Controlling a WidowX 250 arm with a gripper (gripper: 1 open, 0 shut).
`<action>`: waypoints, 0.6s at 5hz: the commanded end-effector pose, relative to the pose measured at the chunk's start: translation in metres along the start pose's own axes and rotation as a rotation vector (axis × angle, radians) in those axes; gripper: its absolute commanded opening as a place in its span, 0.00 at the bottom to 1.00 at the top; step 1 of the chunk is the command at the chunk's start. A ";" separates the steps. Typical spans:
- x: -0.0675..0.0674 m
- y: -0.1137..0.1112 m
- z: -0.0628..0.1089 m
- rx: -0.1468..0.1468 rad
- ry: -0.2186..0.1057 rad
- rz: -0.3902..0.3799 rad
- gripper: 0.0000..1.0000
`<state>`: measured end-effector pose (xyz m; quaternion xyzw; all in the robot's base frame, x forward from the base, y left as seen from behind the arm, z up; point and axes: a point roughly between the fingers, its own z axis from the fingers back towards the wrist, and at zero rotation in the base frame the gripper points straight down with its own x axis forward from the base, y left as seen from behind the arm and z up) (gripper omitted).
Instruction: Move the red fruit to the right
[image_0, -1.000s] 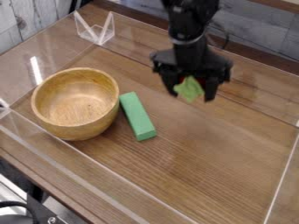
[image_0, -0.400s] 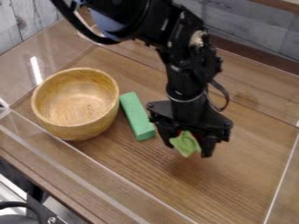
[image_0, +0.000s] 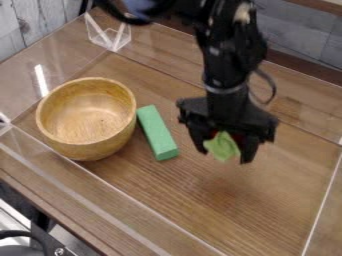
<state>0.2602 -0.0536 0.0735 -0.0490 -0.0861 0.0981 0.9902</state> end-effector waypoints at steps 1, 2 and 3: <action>0.015 0.005 0.010 -0.007 -0.029 -0.002 0.00; 0.016 0.006 0.010 0.000 -0.014 0.019 0.00; 0.012 0.009 -0.001 -0.011 0.012 -0.051 0.00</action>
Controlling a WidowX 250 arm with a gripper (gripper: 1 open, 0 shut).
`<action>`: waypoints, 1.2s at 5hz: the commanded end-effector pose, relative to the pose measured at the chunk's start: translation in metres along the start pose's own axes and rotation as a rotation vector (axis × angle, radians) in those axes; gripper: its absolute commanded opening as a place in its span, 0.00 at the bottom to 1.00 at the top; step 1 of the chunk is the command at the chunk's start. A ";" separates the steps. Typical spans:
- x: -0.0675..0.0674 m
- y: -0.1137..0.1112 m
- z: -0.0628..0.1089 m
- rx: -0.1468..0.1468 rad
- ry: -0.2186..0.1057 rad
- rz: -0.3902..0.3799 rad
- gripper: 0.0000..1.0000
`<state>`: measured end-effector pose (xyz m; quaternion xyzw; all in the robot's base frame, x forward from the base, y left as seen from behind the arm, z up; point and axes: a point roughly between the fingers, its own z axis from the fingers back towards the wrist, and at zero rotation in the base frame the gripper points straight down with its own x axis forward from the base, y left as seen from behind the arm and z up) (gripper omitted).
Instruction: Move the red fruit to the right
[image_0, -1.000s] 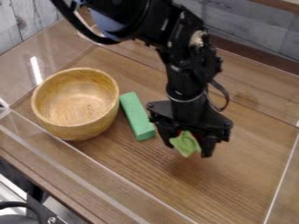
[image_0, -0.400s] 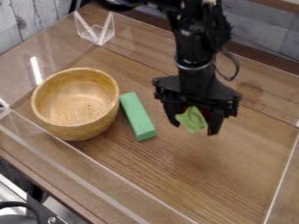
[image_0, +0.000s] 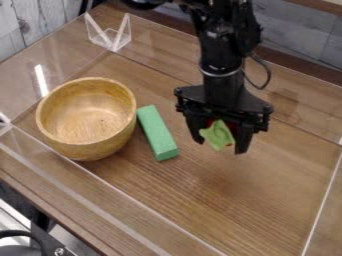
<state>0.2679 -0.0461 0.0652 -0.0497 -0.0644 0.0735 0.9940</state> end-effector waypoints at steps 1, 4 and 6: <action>0.003 0.006 -0.003 -0.018 -0.012 -0.068 0.00; -0.001 0.011 0.007 -0.047 0.038 -0.067 0.00; -0.002 0.009 -0.001 -0.062 0.055 -0.105 0.00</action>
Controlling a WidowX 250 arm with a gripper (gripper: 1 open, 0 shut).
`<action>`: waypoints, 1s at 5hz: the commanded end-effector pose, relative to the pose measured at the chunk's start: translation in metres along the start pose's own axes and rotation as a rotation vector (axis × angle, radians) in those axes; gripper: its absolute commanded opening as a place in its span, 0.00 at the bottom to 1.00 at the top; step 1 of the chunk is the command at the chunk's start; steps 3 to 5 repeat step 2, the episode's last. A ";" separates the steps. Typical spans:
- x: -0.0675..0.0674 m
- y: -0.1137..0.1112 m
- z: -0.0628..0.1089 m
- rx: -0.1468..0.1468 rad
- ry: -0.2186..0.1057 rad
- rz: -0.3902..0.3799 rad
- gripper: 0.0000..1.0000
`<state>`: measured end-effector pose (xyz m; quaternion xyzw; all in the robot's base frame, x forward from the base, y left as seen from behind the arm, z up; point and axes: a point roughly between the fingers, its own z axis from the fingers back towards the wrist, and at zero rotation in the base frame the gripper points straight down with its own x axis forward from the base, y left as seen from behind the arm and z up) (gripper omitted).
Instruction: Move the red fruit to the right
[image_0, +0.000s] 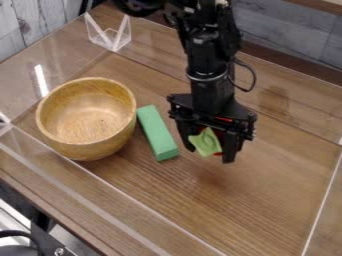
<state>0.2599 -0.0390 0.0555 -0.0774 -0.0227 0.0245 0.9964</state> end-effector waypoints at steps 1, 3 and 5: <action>0.003 -0.001 0.005 -0.006 -0.025 -0.043 0.00; 0.007 -0.018 -0.004 -0.007 -0.016 -0.043 0.00; 0.007 -0.018 -0.004 -0.007 -0.016 -0.043 0.00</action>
